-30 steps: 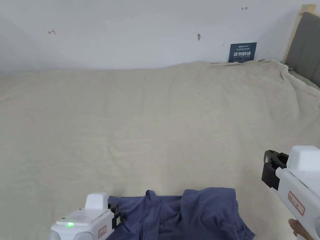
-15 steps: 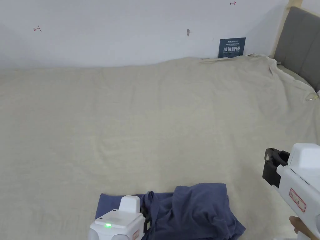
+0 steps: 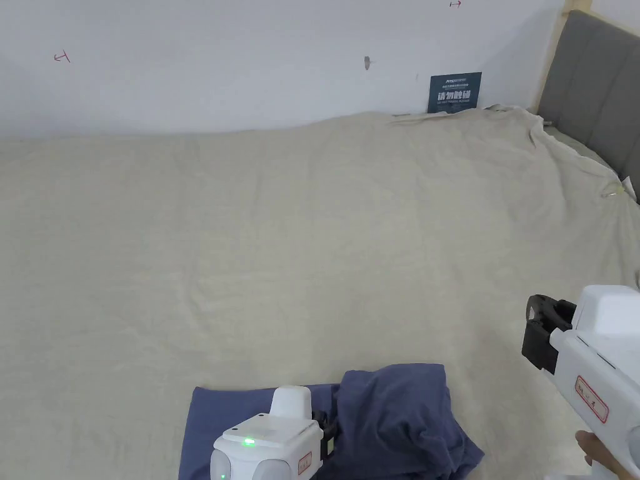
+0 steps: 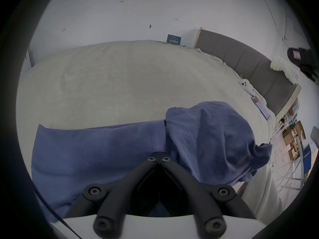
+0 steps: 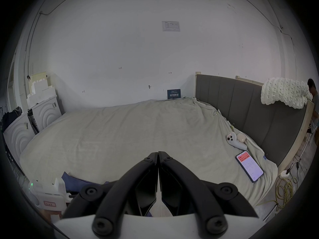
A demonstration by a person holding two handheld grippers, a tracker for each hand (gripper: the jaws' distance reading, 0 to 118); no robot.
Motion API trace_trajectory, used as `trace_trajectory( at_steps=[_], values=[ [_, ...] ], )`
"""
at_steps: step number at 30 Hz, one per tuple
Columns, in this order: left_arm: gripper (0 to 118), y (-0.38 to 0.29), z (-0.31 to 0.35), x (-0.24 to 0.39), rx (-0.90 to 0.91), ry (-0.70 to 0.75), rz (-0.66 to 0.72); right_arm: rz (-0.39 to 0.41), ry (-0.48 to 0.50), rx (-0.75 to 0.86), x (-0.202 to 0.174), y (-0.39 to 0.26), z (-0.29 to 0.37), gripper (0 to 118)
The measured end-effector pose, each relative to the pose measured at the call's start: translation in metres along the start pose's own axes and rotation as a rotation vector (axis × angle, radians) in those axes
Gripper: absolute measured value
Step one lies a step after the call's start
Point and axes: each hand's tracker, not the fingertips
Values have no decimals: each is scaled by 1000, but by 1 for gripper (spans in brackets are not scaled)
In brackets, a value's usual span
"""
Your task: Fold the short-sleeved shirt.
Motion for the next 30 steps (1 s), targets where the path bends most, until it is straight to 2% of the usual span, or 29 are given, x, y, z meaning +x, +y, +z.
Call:
trace_trajectory(
  at_steps=[9,15,18,21,23,25,27,30],
  values=[
    [0,52,71,-33,49,-89,30,12,20,9,-9,6,-2,1],
    [0,73,113,-96,49,-89,91,13,40,10,-17,8,-6,1],
    [1,74,118,-136,-30,-98,173,20,46,9,-22,9,-8,1],
    [21,65,115,-172,-77,-95,247,26,55,3,-25,8,-10,1],
    [53,57,111,-190,-88,-77,289,31,56,1,-32,9,-6,1],
    [78,50,105,-201,-119,-82,309,32,58,-5,-35,9,-7,1],
    [89,44,97,-210,-166,-106,328,33,60,-11,-37,7,-8,1],
    [91,32,84,-219,-191,-138,355,40,63,-17,-38,6,-8,1]
  ],
)
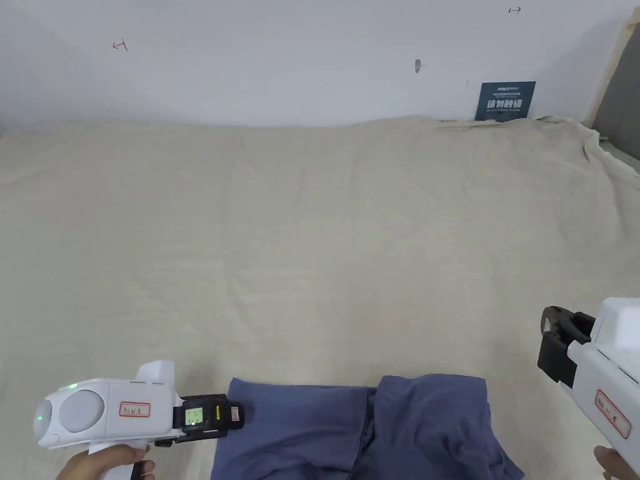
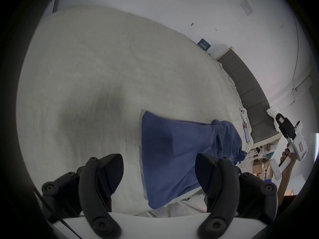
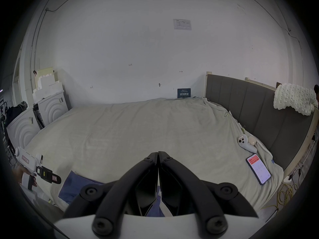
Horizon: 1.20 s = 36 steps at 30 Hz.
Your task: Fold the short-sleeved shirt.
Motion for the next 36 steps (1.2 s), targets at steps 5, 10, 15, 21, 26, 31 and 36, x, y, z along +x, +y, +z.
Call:
trace_trajectory(
  at_steps=[5,10,15,21,26,31,36],
  values=[
    [91,-4,-21,-23,-26,-65,66,5,-7,-9,1,-2,0,1],
    [88,-1,-31,-26,-22,-129,82,5,-21,-19,4,-4,-1,1],
    [55,5,-45,-15,-39,-130,62,4,-27,-29,5,-6,-4,1],
    [15,3,-49,-7,-48,-111,25,4,-24,-31,5,-5,-6,1],
    [11,-2,-40,11,-17,-29,-59,7,-22,-27,6,-2,-7,1],
    [10,-1,-14,17,7,-12,-62,8,-18,-19,7,1,-7,1],
    [10,0,21,8,23,121,-22,7,-9,-9,7,2,-5,1]
  ],
)
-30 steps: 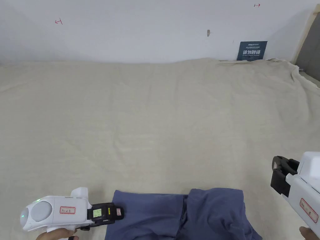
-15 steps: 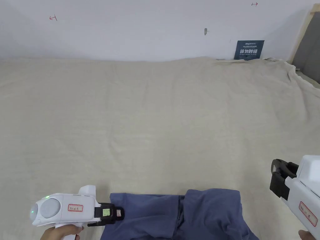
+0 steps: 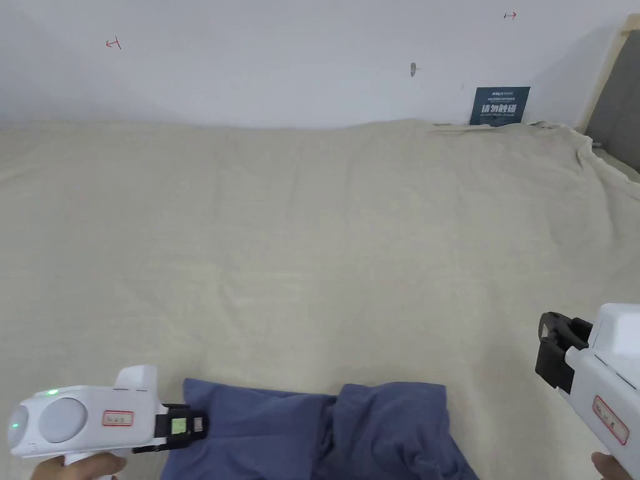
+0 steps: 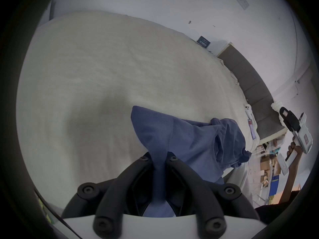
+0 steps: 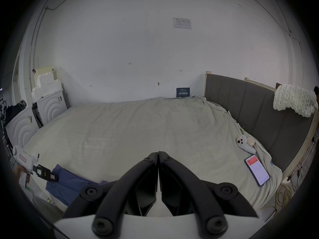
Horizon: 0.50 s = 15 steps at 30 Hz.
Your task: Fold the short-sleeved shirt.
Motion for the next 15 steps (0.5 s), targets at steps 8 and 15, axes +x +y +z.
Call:
trace_trajectory(
  at_steps=[8,15],
  values=[
    [10,4,47,-8,27,114,33,-10,17,3,-1,-1,1,1],
    [10,20,51,54,22,34,-57,-15,21,12,2,-1,3,1]
  ],
)
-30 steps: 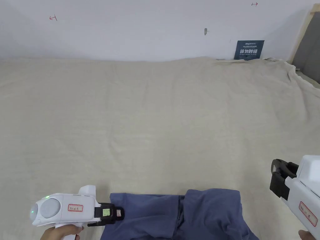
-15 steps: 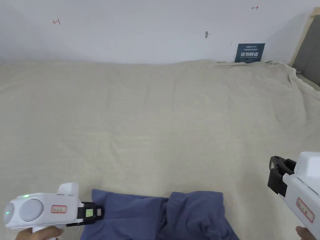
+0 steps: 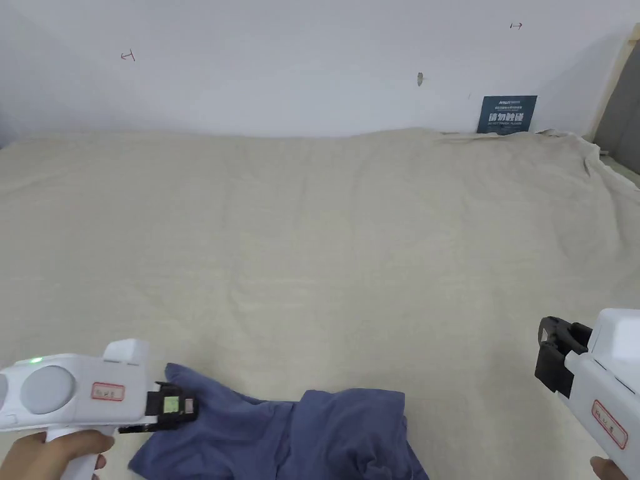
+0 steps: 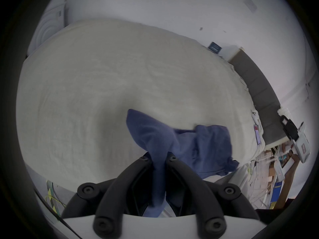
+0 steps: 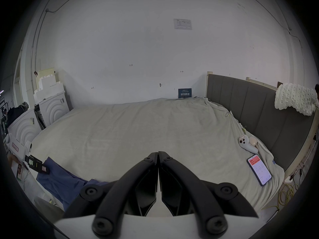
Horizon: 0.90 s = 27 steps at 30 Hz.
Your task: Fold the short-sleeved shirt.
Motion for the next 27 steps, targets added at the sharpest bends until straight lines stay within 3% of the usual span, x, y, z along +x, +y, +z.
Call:
trace_trajectory(
  at_steps=[15,27],
  values=[
    [10,8,-99,161,-174,-168,-231,-38,-21,17,17,-3,16,1],
    [11,-31,-187,220,-276,-67,-299,-51,-56,-9,31,-9,20,1]
  ],
)
